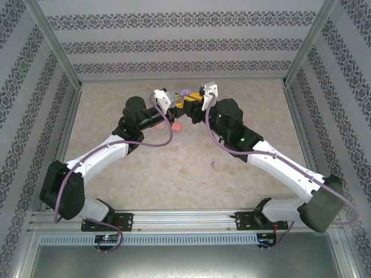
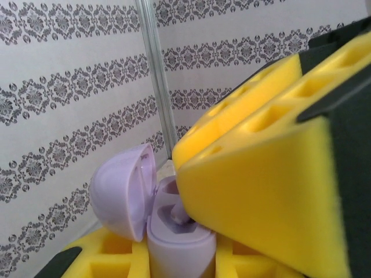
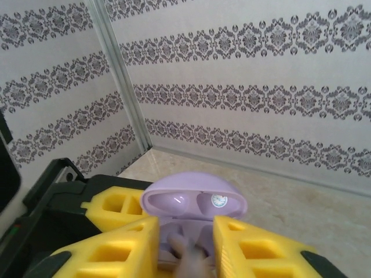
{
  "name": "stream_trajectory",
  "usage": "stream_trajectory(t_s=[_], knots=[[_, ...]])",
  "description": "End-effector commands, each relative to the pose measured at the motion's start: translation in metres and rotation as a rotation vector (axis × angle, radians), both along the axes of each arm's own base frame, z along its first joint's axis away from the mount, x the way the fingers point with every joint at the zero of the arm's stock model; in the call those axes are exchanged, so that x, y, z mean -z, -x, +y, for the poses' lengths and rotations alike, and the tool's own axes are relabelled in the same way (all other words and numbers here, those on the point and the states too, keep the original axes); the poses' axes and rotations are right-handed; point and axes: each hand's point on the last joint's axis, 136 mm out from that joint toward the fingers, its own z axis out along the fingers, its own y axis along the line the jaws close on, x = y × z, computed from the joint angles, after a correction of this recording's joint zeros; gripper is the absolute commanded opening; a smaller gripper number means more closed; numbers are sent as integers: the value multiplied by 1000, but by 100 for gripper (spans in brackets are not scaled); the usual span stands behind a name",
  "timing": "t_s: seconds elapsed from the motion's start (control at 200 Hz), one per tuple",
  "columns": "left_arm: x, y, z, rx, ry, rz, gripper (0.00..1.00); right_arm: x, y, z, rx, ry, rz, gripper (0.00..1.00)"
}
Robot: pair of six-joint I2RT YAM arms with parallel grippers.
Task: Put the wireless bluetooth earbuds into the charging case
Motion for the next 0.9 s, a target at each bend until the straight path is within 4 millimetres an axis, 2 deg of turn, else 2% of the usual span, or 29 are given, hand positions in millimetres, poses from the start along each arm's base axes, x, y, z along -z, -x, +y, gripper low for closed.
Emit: stream_trajectory(t_s=[0.0,0.185,0.355,0.495,0.674,0.779,0.894], knots=[[-44,4,2,6,80,-100,0,4,1,4,4,1,57,36],[-39,2,1,5,77,-90,0,-7,-1,7,-3,-25,60,44],[-34,-1,1,-1,73,-79,0,-10,-3,10,-7,-42,83,54],[-29,-9,5,-52,77,-66,0,-15,-1,0,8,-76,96,59],[-23,-23,19,-167,100,-64,0,-15,9,-35,68,-146,125,62],[-24,-31,30,-240,114,-64,0,-1,9,-57,128,-174,154,62],[-26,-37,38,-288,126,-66,0,20,-3,-82,212,-215,227,62]])
